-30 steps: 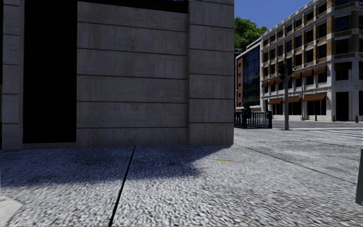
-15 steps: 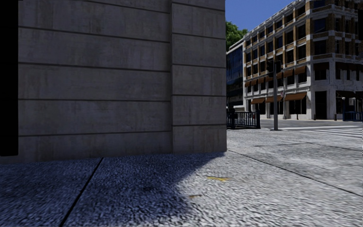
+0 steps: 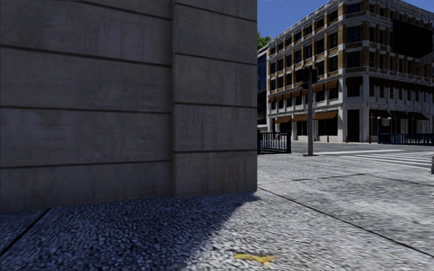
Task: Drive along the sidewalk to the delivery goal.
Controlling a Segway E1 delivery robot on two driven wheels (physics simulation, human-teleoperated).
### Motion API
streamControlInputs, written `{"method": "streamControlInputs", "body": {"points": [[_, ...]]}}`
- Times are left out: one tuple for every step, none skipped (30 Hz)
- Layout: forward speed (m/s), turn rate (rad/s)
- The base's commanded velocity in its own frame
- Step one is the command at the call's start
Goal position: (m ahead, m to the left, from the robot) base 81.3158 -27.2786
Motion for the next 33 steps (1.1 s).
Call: {"method": "streamControlInputs", "body": {"points": [[1.79, -0.48], [1.79, -0.48], [1.79, -0.48], [1.79, -0.48], [1.79, -0.48], [1.79, -0.48], [1.78, -0.48], [1.78, -0.48], [1.78, -0.48], [1.78, -0.48], [1.78, -0.48], [1.78, -0.48], [1.78, -0.48], [1.78, -0.48], [1.78, -0.48], [1.78, -0.48], [1.78, -0.48], [1.78, -0.48], [1.78, -0.48], [1.78, -0.52], [1.78, -0.57], [1.78, -0.57], [1.78, -0.57], [1.78, -0.57], [1.78, -0.58], [1.78, -0.58], [1.78, -0.58], [1.78, -0.58], [1.78, -0.58], [1.78, -0.58], [1.78, -0.58], [1.78, -0.58], [1.78, -0.58]]}}
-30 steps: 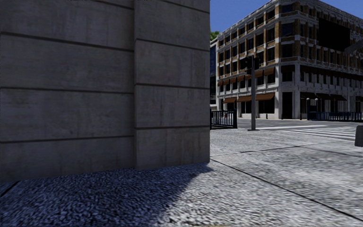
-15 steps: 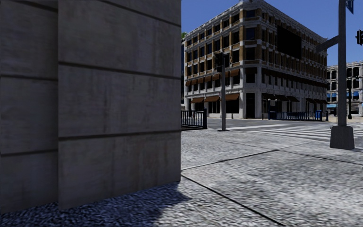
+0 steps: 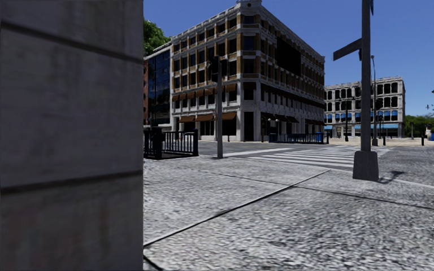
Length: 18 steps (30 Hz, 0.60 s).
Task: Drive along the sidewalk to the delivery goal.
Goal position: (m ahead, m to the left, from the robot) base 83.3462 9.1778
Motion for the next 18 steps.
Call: {"method": "streamControlInputs", "body": {"points": [[1.78, -0.58], [1.78, -0.58], [1.78, -0.58], [1.78, -0.58], [1.78, -0.58], [1.78, -0.58], [1.78, -0.58], [1.78, -0.58], [1.78, -0.58], [1.78, -0.58], [1.78, -0.58], [1.78, -0.42], [1.78, -0.27], [1.78, -0.27], [1.78, 0.00], [1.78, 0.00], [1.78, 0.00], [1.78, 0.00]]}}
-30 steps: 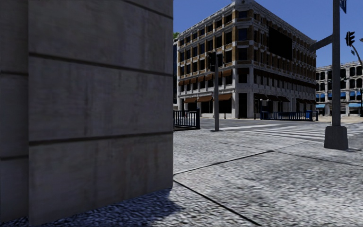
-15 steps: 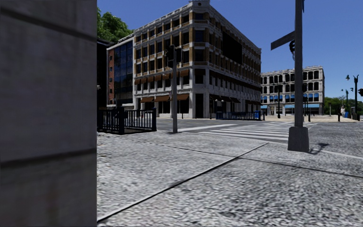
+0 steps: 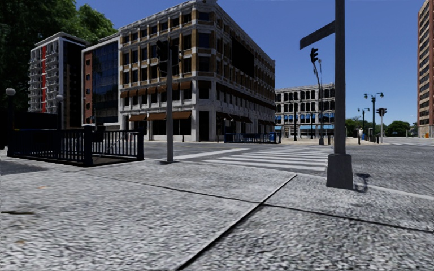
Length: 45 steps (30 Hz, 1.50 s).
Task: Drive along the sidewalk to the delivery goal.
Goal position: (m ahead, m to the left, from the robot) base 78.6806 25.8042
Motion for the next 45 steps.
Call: {"method": "streamControlInputs", "body": {"points": [[1.78, 0.00], [1.78, 0.00], [1.78, 0.00], [1.78, 0.00], [1.78, 0.00], [1.78, 0.00], [1.78, 0.00], [1.78, 0.00], [1.78, 0.00], [1.78, 0.00], [1.90, 0.00], [1.97, 0.00], [1.99, 0.00], [1.99, 0.00], [1.99, 0.00], [1.99, 0.00], [1.99, 0.00], [1.99, 0.00], [1.99, 0.00], [1.99, 0.00], [1.99, 0.00], [1.99, 0.00], [1.99, 0.00], [1.99, 0.00], [1.99, 0.00], [1.99, 0.00], [1.99, 0.00], [1.99, 0.00], [1.99, -0.05], [1.99, -0.12], [1.99, -0.15], [1.99, -0.16], [1.99, -0.19], [1.99, -0.19], [1.99, -0.27], [1.99, -0.31], [1.99, -0.32], [1.99, -0.32], [1.99, -0.32], [1.99, -0.37], [1.99, -0.38], [1.99, -0.38], [1.99, -0.39], [1.99, -0.41], [1.99, -0.42]]}}
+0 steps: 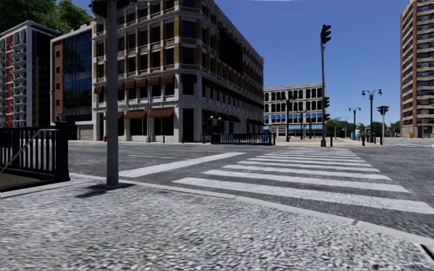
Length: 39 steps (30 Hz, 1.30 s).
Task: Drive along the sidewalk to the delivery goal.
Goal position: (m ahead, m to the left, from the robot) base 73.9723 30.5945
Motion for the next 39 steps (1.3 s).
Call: {"method": "streamControlInputs", "body": {"points": [[1.99, -0.42], [1.99, -0.42], [1.99, -0.42], [1.99, -0.42], [1.99, -0.42], [1.99, -0.42], [1.99, -0.42], [1.99, -0.42], [1.99, -0.42], [1.99, -0.42], [1.99, -0.42], [1.99, -0.42], [1.99, -0.42], [1.99, -0.42], [1.99, -0.42], [2.00, -0.42], [2.00, -0.42], [2.00, -0.42], [2.00, -0.42], [2.00, -0.42], [2.00, -0.42], [1.92, -0.42], [1.92, -0.42], [1.88, -0.42], [1.85, -0.42], [1.82, -0.42], [1.79, -0.42], [1.78, -0.42], [1.78, -0.42], [1.78, -0.42], [1.78, -0.41], [1.78, -0.40], [1.78, -0.40], [1.78, -0.38], [1.78, -0.37], [1.78, -0.37], [1.78, -0.37], [1.78, -0.33], [1.78, -0.22]]}}
